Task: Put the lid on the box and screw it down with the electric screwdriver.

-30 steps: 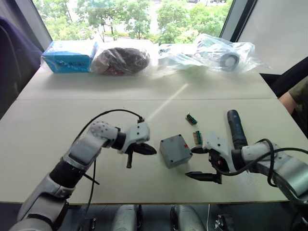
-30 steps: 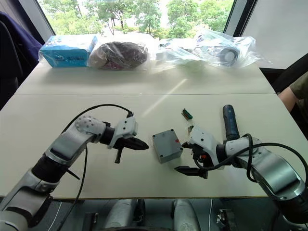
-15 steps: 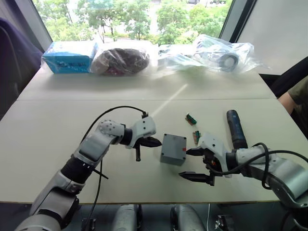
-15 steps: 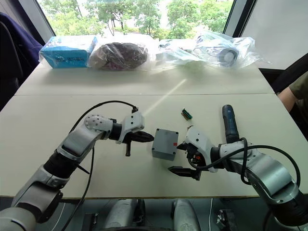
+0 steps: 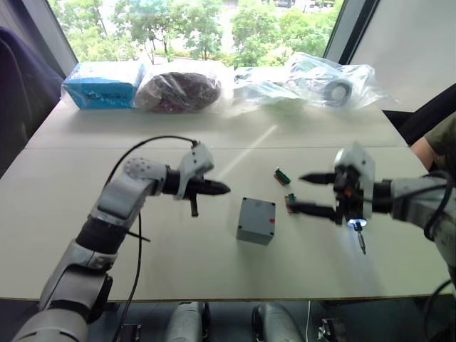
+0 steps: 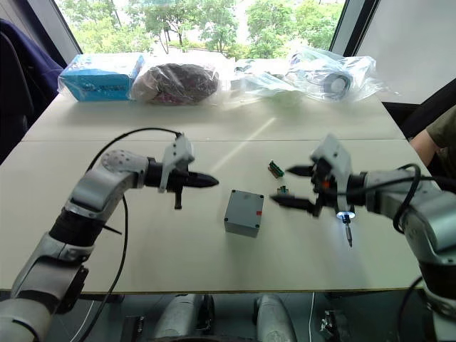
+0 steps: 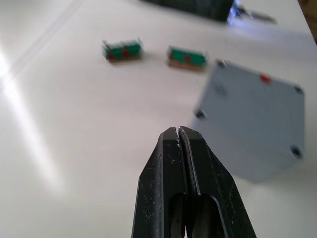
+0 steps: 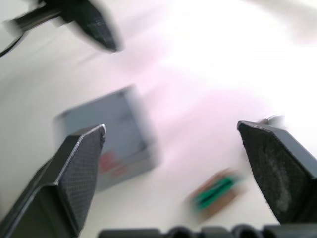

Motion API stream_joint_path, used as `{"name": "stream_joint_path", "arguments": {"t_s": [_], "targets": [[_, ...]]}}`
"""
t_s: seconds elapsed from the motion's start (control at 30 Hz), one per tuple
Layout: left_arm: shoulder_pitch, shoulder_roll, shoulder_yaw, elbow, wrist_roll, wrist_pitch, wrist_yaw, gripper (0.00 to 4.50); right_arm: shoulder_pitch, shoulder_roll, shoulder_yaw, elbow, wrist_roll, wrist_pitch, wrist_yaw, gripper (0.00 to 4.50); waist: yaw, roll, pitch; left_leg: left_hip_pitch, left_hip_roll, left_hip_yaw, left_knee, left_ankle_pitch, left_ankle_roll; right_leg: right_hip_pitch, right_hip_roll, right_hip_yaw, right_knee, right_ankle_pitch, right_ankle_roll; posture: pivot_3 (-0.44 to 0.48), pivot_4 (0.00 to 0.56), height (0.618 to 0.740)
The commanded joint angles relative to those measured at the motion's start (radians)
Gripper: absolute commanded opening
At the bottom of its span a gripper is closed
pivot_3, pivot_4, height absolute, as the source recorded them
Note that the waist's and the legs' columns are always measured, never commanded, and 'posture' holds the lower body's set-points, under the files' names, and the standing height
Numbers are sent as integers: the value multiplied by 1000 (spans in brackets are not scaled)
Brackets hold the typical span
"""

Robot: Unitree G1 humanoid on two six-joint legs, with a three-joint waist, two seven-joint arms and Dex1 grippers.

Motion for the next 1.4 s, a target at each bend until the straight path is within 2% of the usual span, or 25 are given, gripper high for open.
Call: {"name": "stream_joint_path", "arguments": {"t_s": [0.03, 0.2, 0.3, 0.43, 0.93, 1.03, 1.13, 1.2, 1.4], "targets": [[-33, -33, 39, -7, -52, 25, 23, 0, -78, 95, 106, 236, -179, -171, -87, 4455, 0, 0, 0, 0, 0, 0, 0, 0, 0, -1, 0, 0, 0, 0, 0, 0, 150, 740], [-4, -34, 13, -53, -41, 29, 44, 0, -180, 226, 168, 489, -286, -328, -106, 4455, -8, 0, 0, -2, -1, 3, -2, 4, -6, -3, 0, 2, -1, 0, 0, 0, 150, 740], [26, -23, 6, -86, -41, 39, 56, 0, -221, 268, 198, 599, -346, -409, -103, 3806, -12, 0, 0, -1, 0, 4, -2, 4, -7, -4, 0, 2, 0, 0, 0, 0, 150, 740], [55, 9, -22, -95, -2, 17, 70, 0, -249, 298, 205, 669, -377, -455, -83, 2522, -8, 0, 0, -1, 0, 4, -2, 4, -7, -3, 0, 2, 0, 0, 0, 0, 150, 740], [76, 22, -40, -97, 13, -7, 78, 0, -284, 346, 180, 756, -416, -487, -58, 2522, -9, 0, 0, -1, 0, 4, -2, 4, -7, -3, 0, 2, 0, 0, 0, 0, 150, 740], [76, 21, -44, -96, 14, -11, 78, 0, -277, 350, 179, 749, -418, -485, -56, 1853, -10, 0, 0, -1, 0, 4, -2, 4, -7, -3, 0, 2, 0, 0, 0, 0, 150, 740], [76, 19, -47, -90, 18, -17, 78, 0, -275, 354, 179, 747, -421, -485, -58, 640, -9, 0, 0, -1, 0, 4, -2, 4, -7, -3, 0, 2, 0, 0, 0, 0, 150, 740], [77, 20, -50, -89, 20, -19, 76, 0, -275, 356, 177, 745, -423, -485, -59, 100, -10, 0, 0, -1, 0, 4, -2, 4, -7, -3, 0, 2, 0, 0, 0, 0, 150, 740], [81, 20, -53, -85, 23, -27, 74, 0, -267, 354, 173, 727, -424, -486, -61, 100, -10, 0, 0, -1, 0, 4, -2, 4, -7, -3, 0, 2, 0, 0, 0, 0, 150, 740]]}}
